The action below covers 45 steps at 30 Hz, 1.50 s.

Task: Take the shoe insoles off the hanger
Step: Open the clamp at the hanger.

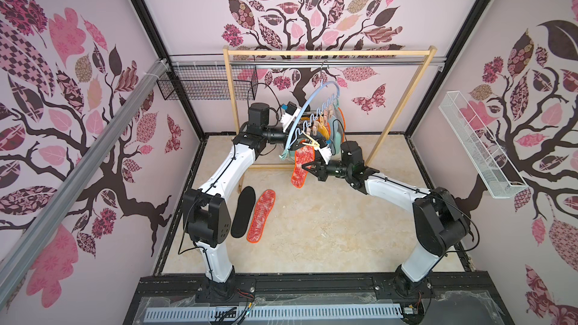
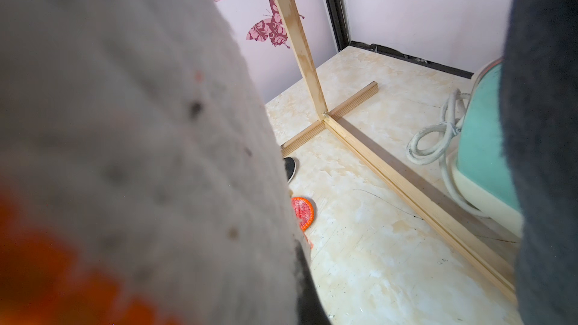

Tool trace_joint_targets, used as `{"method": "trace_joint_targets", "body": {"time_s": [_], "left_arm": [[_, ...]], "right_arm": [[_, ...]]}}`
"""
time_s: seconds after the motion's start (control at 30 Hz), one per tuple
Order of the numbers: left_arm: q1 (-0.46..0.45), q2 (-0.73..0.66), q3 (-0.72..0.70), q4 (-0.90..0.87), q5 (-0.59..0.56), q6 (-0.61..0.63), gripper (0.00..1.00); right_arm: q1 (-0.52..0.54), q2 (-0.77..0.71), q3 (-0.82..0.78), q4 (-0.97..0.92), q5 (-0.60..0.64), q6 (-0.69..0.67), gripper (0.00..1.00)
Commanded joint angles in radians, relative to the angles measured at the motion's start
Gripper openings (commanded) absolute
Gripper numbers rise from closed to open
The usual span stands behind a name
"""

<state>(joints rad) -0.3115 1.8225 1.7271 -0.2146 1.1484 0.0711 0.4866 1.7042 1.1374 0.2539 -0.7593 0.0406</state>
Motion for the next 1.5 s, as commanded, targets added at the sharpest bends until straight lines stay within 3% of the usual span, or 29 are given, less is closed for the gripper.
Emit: {"method": "trace_joint_targets", "body": {"time_s": [0.0,0.13,0.3,0.5,0.67,0.8,1.0,1.47], "left_arm": [[-0.003,0.009,0.011,0.045,0.033,-0.022,0.54],[-0.003,0.003,0.008,0.079,0.039,-0.042,0.54],[-0.003,0.003,0.003,0.087,0.043,-0.044,0.48],[-0.003,0.009,0.002,0.11,0.045,-0.071,0.34],[-0.001,0.011,0.001,0.113,0.038,-0.079,0.14],[0.0,0.012,-0.006,0.115,0.02,-0.084,0.09],[0.005,0.002,-0.02,0.118,-0.008,-0.083,0.05],[0.026,-0.025,-0.042,0.145,-0.022,-0.096,0.04]], "right_arm": [[-0.004,-0.005,0.052,-0.01,-0.019,-0.005,0.0],[-0.006,-0.003,0.055,-0.019,-0.021,-0.007,0.0],[-0.005,0.001,0.061,-0.021,-0.023,-0.008,0.0],[-0.007,0.005,0.061,-0.023,-0.027,-0.008,0.0],[-0.008,0.007,0.061,-0.023,-0.024,-0.009,0.0],[-0.011,0.01,0.055,-0.029,-0.022,-0.009,0.0],[-0.011,0.018,0.036,-0.024,-0.027,0.038,0.01],[0.015,0.016,-0.185,0.182,-0.028,0.384,0.0]]}}
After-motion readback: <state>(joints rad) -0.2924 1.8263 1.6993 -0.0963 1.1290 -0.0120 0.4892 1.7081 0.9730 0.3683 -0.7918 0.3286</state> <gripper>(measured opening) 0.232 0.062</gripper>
